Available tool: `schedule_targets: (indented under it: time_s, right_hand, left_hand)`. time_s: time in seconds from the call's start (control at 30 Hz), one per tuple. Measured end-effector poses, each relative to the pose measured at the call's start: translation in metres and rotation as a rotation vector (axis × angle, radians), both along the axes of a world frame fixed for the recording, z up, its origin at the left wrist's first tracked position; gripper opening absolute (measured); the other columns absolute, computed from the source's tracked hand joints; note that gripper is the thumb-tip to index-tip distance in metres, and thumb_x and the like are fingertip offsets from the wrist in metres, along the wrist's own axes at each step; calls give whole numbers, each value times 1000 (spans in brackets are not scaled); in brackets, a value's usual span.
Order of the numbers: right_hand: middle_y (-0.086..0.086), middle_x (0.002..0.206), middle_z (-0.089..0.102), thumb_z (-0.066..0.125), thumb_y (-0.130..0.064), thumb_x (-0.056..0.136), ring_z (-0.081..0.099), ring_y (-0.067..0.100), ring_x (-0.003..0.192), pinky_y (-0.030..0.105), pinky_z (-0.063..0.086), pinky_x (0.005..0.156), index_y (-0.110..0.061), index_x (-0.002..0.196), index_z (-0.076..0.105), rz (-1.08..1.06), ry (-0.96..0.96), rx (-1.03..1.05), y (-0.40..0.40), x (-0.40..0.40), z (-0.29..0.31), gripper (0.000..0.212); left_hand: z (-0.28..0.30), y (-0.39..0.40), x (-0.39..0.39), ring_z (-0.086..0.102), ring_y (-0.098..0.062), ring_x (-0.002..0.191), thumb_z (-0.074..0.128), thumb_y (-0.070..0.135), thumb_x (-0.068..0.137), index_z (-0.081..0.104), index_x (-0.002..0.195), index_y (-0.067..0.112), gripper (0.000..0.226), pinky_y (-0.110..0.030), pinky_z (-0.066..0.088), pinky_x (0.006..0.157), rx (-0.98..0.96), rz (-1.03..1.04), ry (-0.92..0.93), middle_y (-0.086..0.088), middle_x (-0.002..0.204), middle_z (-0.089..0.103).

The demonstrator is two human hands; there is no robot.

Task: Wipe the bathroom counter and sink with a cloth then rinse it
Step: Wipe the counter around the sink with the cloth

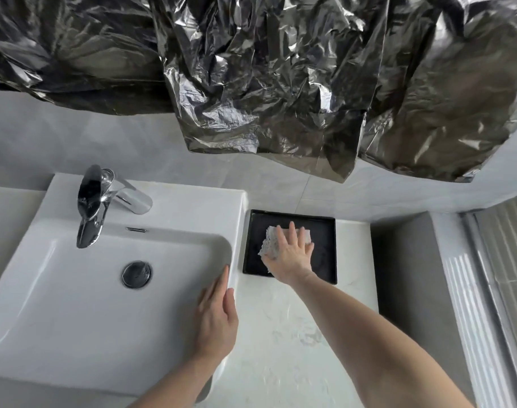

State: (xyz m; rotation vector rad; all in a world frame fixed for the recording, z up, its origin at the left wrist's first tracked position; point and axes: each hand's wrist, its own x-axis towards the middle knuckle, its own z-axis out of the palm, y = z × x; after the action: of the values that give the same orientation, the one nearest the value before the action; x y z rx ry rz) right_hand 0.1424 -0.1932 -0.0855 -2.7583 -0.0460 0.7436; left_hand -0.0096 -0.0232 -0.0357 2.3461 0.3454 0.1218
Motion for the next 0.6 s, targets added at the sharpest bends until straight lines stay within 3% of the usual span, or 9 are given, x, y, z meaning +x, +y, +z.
schedule_targets:
  time_s: [0.1, 0.2, 0.27, 0.33, 0.43, 0.53, 0.6]
  right_hand:
    - [6, 172, -8, 41, -64, 98, -11, 36, 158, 67, 8, 120, -31, 163, 5, 18, -48, -60, 0, -6, -11, 81]
    - [2, 173, 7, 43, -32, 107, 1, 31, 159, 60, 16, 124, -30, 162, 18, 28, -121, -62, -6, -6, -13, 61]
    - [-2, 171, 19, 46, -8, 103, 9, 27, 159, 52, 22, 125, -29, 158, 30, 22, -159, -13, -13, -3, -13, 61]
    - [-5, 167, 31, 44, 3, 98, 24, 23, 156, 45, 37, 118, -29, 153, 43, -38, -165, 98, -21, -3, -7, 63]
    - [-7, 150, 55, 40, -5, 100, 63, 20, 120, 39, 55, 95, -34, 143, 55, -170, -197, 322, -28, -16, 14, 54]
    - [-12, 113, 72, 41, -14, 105, 66, 5, 86, 21, 53, 75, -32, 138, 61, -369, -252, 596, -33, -48, 43, 42]
    - [-19, 113, 74, 41, -22, 108, 64, 5, 73, 19, 51, 66, -37, 135, 62, -455, -253, 724, -39, -80, 63, 37]
  left_hand:
    - [-2, 1, 0, 59, -23, 123, 37, 31, 103, 49, 150, 15, 51, -41, 49, 104, 31, -5, 14, -2, 141, 62]
    - [-2, 2, -2, 59, -20, 124, 34, 34, 104, 47, 151, 19, 51, -36, 48, 105, 59, -4, 42, 4, 145, 59]
    - [-3, 3, -2, 59, -19, 124, 33, 35, 104, 47, 151, 20, 52, -35, 47, 105, 75, -13, 37, 5, 146, 58]
    - [-3, 3, -1, 59, -20, 124, 32, 35, 104, 47, 151, 20, 52, -35, 48, 105, 65, -4, 37, 5, 145, 59]
    - [0, 0, 0, 58, -22, 125, 30, 39, 102, 47, 151, 20, 55, -34, 47, 106, 47, 17, 62, 3, 145, 59]
    - [1, -1, 0, 58, -27, 126, 28, 42, 100, 47, 151, 20, 59, -37, 47, 106, 26, 34, 81, -2, 144, 60]
    - [2, -2, 0, 60, -32, 122, 29, 40, 100, 49, 150, 17, 59, -39, 47, 105, 21, 38, 87, -6, 141, 62]
